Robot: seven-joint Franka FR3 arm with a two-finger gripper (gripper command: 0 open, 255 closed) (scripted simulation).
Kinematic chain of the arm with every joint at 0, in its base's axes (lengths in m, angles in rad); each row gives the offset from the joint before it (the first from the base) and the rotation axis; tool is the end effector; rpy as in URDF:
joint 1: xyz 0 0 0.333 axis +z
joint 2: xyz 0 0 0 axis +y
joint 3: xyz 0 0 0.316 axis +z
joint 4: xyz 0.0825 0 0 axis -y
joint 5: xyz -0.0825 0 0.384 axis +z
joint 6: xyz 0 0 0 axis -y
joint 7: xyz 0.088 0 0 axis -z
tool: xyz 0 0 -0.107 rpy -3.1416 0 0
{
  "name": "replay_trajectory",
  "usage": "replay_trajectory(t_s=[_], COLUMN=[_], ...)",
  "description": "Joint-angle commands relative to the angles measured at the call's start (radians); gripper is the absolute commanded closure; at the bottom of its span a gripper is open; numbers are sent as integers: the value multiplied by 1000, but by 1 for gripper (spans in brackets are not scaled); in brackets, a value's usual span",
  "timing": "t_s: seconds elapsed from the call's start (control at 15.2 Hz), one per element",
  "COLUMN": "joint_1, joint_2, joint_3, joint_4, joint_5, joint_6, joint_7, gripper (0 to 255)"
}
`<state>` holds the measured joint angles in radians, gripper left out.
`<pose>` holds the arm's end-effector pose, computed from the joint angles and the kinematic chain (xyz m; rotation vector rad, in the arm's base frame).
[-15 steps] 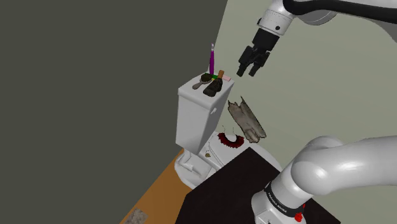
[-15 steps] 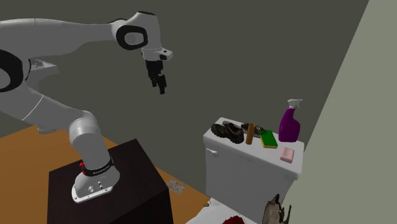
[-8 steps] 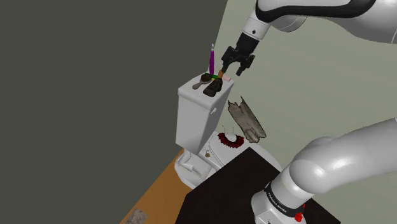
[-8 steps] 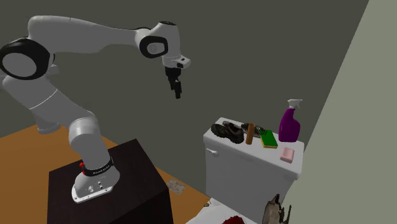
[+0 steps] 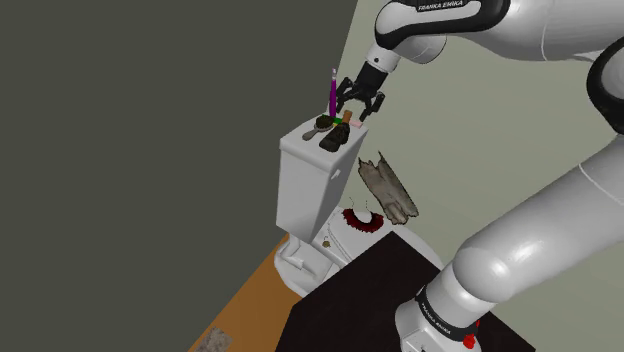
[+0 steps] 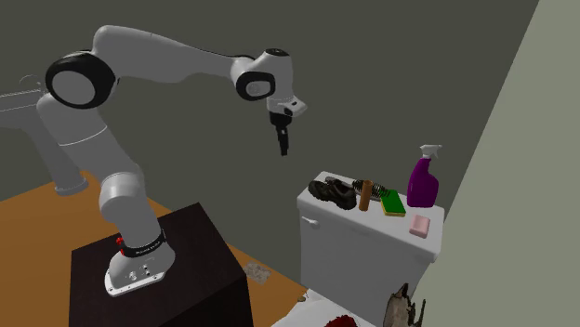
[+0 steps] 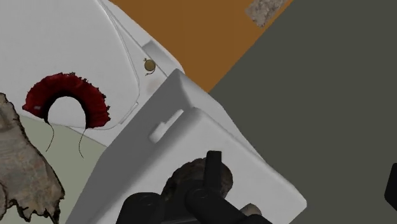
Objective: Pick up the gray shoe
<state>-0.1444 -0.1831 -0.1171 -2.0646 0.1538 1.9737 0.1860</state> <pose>0.4967 -0.1259 0.5217 -2.8835 0.7371 -0.1437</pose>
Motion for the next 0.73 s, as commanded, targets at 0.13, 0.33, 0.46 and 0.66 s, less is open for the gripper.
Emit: replay_trajectory(t_s=[0.13, 0.33, 0.46, 0.66], joint_1=[-22, -41, -55, -79], joint_2=[135, 228, 290, 382], joint_3=[-22, -42, -55, -73], joint_4=[95, 163, 210, 282], joint_5=[35, 65, 87, 123], joint_6=[48, 78, 95, 115], joint_7=[67, 109, 136, 175], gripper=[0, 0, 0, 0])
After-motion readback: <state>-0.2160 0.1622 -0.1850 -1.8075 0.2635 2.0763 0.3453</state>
